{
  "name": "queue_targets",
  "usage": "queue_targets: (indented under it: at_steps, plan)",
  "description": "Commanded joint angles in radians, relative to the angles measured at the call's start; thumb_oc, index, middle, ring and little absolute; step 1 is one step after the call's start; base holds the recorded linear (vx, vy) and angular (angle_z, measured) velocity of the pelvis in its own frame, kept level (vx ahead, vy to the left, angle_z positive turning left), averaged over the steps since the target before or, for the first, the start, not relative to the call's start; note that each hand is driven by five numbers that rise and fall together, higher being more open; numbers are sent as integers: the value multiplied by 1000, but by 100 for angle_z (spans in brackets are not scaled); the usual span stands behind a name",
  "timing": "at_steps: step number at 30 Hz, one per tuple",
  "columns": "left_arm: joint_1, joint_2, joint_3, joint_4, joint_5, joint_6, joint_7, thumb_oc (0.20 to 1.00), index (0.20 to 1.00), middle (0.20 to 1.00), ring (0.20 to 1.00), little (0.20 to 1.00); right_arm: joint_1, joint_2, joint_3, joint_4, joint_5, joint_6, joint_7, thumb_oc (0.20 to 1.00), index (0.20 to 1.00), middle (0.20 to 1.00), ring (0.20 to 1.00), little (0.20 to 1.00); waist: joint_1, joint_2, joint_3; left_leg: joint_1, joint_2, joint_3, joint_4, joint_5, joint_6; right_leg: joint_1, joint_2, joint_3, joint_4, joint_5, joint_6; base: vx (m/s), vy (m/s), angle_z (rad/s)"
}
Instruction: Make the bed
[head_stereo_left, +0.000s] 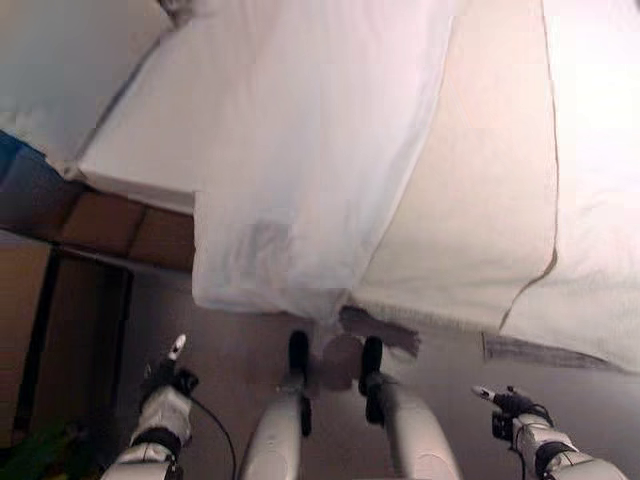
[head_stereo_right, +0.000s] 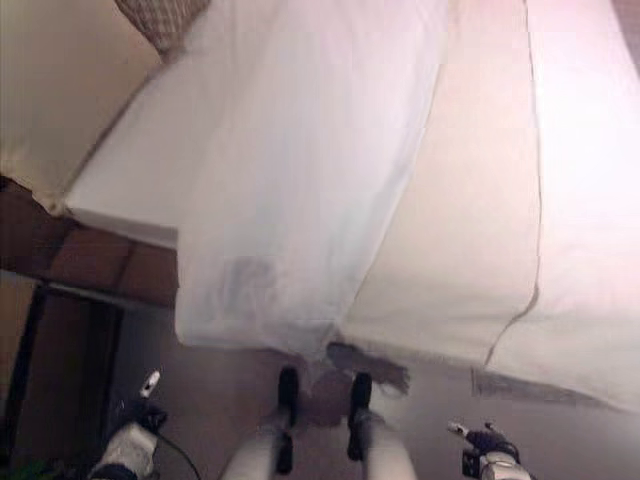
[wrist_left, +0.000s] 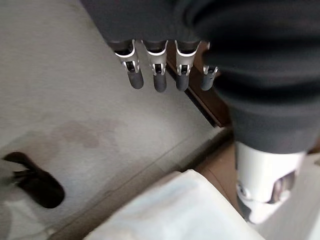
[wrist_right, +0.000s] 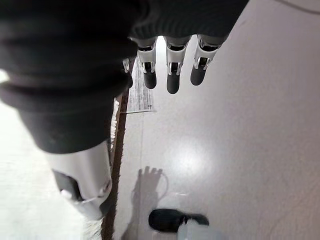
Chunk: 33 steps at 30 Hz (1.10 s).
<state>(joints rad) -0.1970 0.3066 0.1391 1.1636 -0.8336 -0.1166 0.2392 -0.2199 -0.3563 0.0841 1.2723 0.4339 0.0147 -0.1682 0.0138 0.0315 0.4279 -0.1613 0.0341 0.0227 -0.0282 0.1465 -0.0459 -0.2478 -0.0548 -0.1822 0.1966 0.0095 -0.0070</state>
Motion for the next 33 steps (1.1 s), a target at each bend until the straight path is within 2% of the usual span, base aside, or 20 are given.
queue_targets:
  at_steps: [1, 4, 5, 6, 7, 10, 13, 15, 20, 28, 33]
  plan:
    - [33, -20, 7, 46, 104, 9, -26, 1000, 1000, 1000, 1000, 1000, 47, -16, 13, -9, -54, 1, 19, 1000, 1000, 1000, 1000, 1000, -17, -13, -98, 8, -77, 20, 69, -84, 0, 82, -3, -17, -61, -28, 94, 126, -80, 4]
    - [93, -32, -40, 74, 259, 36, -45, 1000, 1000, 1000, 1000, 1000, 91, 6, 23, -53, -97, -4, 31, 1000, 1000, 1000, 1000, 1000, -21, -17, -168, 70, -71, 34, 36, -86, -1, 148, 10, -10, -115, -15, 99, 118, -56, -4]
    - [108, -27, -115, 79, 423, 49, -57, 1000, 1000, 1000, 1000, 1000, 100, 13, 34, -85, -117, -15, 30, 1000, 1000, 1000, 1000, 1000, -28, -18, -184, 93, -69, 43, 25, -85, -2, 171, 14, -7, -132, -8, 102, 105, -27, -22]
    - [121, -27, -124, 81, 458, 61, -76, 1000, 1000, 1000, 1000, 1000, 120, 12, 37, -85, -138, -19, 39, 1000, 1000, 1000, 1000, 1000, -29, -19, -206, 106, -69, 46, 16, -87, -1, 183, 17, -5, -145, -4, 104, 119, -10, -19]
    - [145, -14, -237, 79, 669, 65, -106, 1000, 1000, 1000, 1000, 1000, 138, 9, 57, -100, -195, -21, 51, 1000, 1000, 1000, 1000, 1000, -37, -20, -238, 142, -69, 60, 1, -95, -1, 218, 22, 0, -169, 3, 109, 106, 1, -14]
    - [170, -8, -268, 74, 739, 64, -126, 1000, 1000, 1000, 1000, 1000, 150, 0, 91, -117, -267, -22, 67, 1000, 1000, 1000, 1000, 1000, -39, -22, -269, 164, -68, 70, -13, -100, 2, 235, 26, 15, -186, 11, 111, 61, 21, -3]
    - [187, -24, -265, 80, 736, 65, -155, 1000, 1000, 1000, 1000, 1000, 159, 4, 138, -117, -351, -15, 93, 1000, 1000, 1000, 1000, 1000, -37, -30, -303, 200, -68, 78, -42, -102, 4, 261, 33, 25, -204, 15, 114, 52, 11, -26]
    - [182, -48, -271, 104, 740, 80, -170, 1000, 1000, 1000, 1000, 1000, 167, 28, 132, -89, -346, -5, 105, 1000, 1000, 1000, 1000, 1000, -41, -38, -329, 216, -66, 84, -59, -103, 4, 282, 36, 27, -223, 20, 115, 46, 10, -22]
    - [161, -65, -356, 99, 824, 84, -202, 1000, 1000, 1000, 1000, 1000, 161, 46, 166, -36, -400, 12, 115, 1000, 1000, 1000, 1000, 1000, -45, -44, -347, 240, -63, 93, -59, -115, 6, 308, 40, 26, -235, 18, 114, 36, 9, 1]
    - [152, -71, -371, 103, 854, 91, -207, 1000, 1000, 1000, 1000, 1000, 152, 69, 201, -21, -428, 16, 128, 1000, 1000, 1000, 1000, 1000, -42, -48, -357, 258, -64, 100, -59, -129, 11, 327, 39, 36, -243, 17, 114, 13, 4, 2]
    - [142, -66, -407, 122, 932, 93, -211, 1000, 1000, 1000, 1000, 1000, 147, 74, 222, -9, -454, 21, 136, 1000, 1000, 1000, 1000, 1000, -42, -47, -368, 270, -66, 101, -59, -138, 11, 341, 39, 38, -250, 14, 116, 7, 2, 0]
